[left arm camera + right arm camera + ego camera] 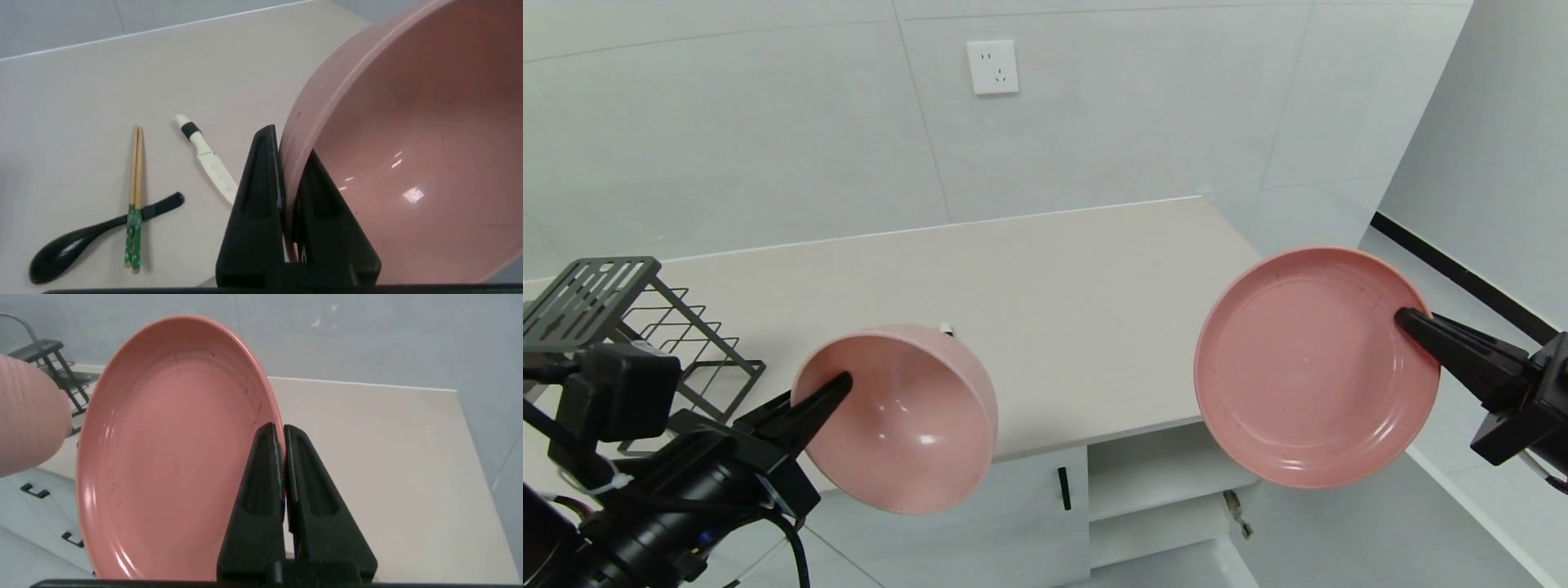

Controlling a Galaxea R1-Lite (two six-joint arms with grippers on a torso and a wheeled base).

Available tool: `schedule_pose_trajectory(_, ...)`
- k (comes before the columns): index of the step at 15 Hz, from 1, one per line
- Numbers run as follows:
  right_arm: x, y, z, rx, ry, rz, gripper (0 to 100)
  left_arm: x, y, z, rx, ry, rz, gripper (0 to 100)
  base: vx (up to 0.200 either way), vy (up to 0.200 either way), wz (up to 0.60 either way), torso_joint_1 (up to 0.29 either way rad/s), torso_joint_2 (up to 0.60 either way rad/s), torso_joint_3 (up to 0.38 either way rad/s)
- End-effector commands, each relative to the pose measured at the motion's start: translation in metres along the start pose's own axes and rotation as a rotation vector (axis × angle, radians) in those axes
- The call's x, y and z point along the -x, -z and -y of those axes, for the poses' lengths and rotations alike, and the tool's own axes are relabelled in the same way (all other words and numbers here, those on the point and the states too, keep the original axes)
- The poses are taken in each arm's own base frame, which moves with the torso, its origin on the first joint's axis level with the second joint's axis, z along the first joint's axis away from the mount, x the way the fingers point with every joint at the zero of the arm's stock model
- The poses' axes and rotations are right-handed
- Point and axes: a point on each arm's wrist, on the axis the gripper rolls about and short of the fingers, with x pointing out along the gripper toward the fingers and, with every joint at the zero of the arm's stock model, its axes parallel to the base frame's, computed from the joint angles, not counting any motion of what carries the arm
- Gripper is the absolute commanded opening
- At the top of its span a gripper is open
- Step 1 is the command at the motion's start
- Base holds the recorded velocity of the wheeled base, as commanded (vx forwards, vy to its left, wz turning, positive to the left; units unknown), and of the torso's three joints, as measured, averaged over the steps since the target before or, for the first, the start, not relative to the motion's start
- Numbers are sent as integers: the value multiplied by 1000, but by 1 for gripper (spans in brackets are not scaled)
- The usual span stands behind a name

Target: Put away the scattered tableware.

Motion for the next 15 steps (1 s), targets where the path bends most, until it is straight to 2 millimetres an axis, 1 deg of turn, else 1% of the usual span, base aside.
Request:
schedule_pose_trajectory(1,0,2,0,-3,-1,-7,0,0,1,0,2,-1,-5,0,0,0,0,-193,393,198)
schedule_pose_trajectory(7,0,6,0,-10,0,-26,0,-2,3,0,26,2,-19,0,0,0,0,-143,292,144)
schedule_pose_trajectory(15,-1,7,1,-10,1,-31,0,0,3,0,25,2,-12,0,0,0,0,-257,519,251)
